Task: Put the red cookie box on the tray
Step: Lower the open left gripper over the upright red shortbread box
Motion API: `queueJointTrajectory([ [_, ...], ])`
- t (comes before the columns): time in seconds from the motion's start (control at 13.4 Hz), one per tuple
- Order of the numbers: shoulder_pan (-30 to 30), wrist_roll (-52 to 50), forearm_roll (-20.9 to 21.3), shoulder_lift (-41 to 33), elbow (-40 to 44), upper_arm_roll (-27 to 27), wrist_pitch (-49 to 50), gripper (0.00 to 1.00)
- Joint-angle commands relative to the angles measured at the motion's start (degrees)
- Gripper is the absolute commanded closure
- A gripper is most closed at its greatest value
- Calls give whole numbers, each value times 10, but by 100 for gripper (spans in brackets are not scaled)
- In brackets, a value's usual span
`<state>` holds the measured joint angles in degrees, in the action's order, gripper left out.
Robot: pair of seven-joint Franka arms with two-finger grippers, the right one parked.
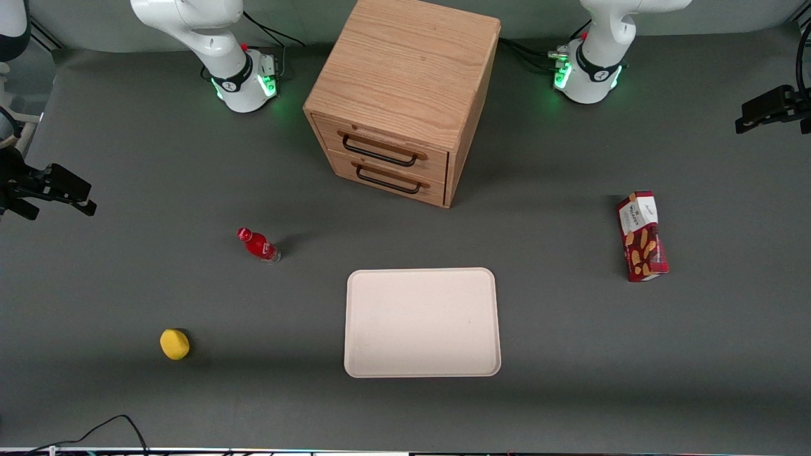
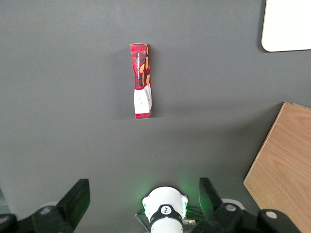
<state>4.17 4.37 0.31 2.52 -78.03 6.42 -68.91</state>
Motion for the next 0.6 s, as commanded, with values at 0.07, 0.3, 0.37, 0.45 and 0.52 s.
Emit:
queueJointTrajectory([
  [0.07, 4, 9, 1, 14, 27, 0, 31, 0],
  [0.3, 2, 11, 18, 19, -23, 2, 5, 0],
  [0.37, 3, 15, 23, 20, -71, 3, -36, 0],
  [0.45, 3, 21, 27, 19, -126, 3, -90, 0],
  [0.52, 2, 34, 30, 20, -186, 3, -152, 0],
])
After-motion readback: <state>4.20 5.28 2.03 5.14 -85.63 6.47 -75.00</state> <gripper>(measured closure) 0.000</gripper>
